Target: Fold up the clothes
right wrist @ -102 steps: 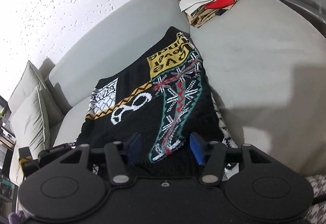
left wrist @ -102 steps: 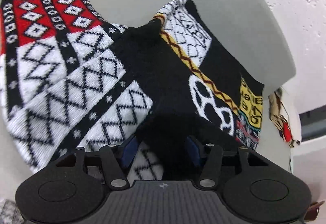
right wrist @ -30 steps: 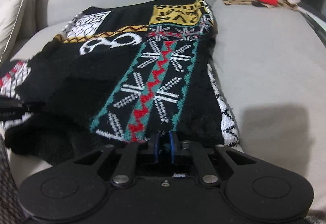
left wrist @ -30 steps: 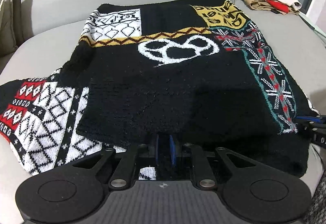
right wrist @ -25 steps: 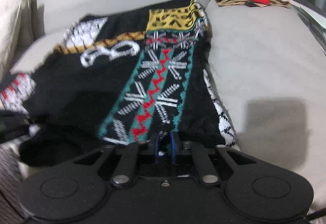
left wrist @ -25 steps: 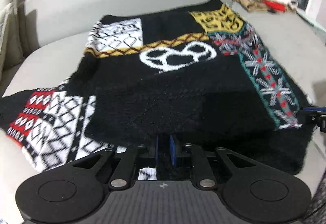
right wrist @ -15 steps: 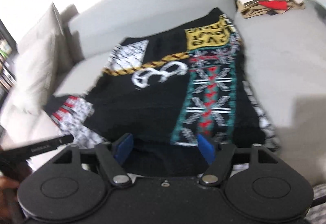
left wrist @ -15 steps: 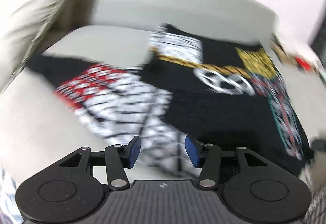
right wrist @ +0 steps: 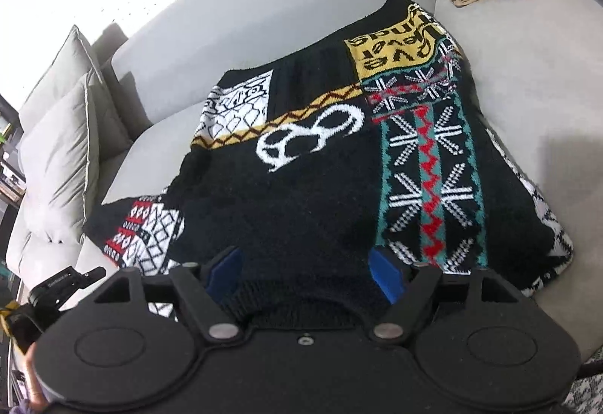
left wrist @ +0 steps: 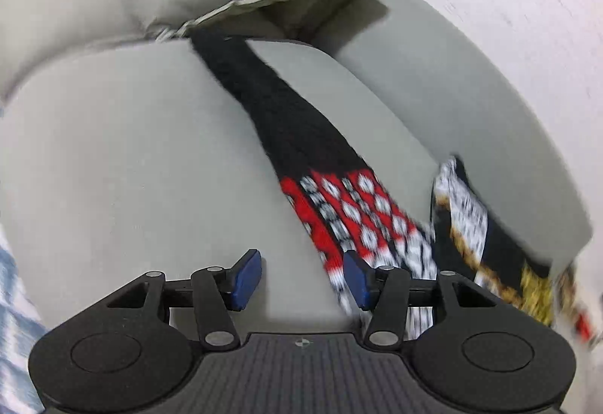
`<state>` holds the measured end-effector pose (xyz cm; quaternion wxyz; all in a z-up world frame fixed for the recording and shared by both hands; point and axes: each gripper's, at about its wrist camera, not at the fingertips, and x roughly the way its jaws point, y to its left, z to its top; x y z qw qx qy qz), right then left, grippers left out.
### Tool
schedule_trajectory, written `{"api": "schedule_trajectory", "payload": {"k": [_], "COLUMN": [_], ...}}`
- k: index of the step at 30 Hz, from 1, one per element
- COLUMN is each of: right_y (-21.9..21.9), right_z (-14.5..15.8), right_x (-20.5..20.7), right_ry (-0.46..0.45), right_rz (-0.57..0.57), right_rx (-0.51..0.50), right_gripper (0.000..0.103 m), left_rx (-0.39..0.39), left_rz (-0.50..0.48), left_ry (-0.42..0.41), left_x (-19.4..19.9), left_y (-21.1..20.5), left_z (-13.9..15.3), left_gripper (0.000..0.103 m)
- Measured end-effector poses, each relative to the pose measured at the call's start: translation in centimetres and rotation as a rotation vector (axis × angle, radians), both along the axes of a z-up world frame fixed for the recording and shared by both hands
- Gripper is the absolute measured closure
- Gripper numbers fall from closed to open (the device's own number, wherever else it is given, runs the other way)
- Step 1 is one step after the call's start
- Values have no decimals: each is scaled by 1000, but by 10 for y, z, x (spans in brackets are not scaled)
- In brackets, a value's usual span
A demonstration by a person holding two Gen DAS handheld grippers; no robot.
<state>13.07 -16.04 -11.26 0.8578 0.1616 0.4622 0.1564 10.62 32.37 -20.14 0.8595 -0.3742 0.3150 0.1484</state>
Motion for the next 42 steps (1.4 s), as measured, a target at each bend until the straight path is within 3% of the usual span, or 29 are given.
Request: {"api": "schedule_trajectory", "payload": {"k": [2, 5, 11, 14, 17, 20, 21, 27, 31, 37, 40, 42], "right_y": [-1, -3, -3, -8, -18, -26, -28, -46, -61, -89, -104, -115], "right_z": [2, 6, 14, 16, 16, 17, 18, 28, 33, 28, 28, 27], "right_x": [2, 6, 9, 12, 13, 11, 10, 2, -5, -14, -19, -21], "right_ry": [9, 20, 5, -4, 7, 0, -4, -17, -40, -44, -57, -61], "right_rz": [-16, -44, -99, -126, -169, -191, -194, -208, -216, -252, -268, -281], "right_rx": [11, 26, 45, 73, 106, 107, 104, 146, 169, 248, 268, 285], "right_gripper": [29, 29, 29, 29, 29, 29, 29, 29, 29, 28, 28, 28], "left_rx": [-53, -73, -88, -118, -116, -37, -5, 139, 300, 585, 677, 704], "left_rz": [26, 51, 116, 179, 221, 156, 128, 80, -1, -286, -465, -587], "left_ry": [-41, -75, -46, -32, 5, 34, 42, -22, -92, -239, -246, -204], "left_x": [6, 20, 56, 69, 81, 94, 98, 90, 82, 59, 44, 35], "left_y": [15, 31, 58, 70, 78, 73, 70, 45, 4, -121, -197, -244], "left_z": [-7, -9, -15, -19, -22, -15, -11, 32, 80, 141, 138, 119], "left_gripper": [50, 35, 33, 40, 62, 92, 94, 95, 96, 96, 96, 96]}}
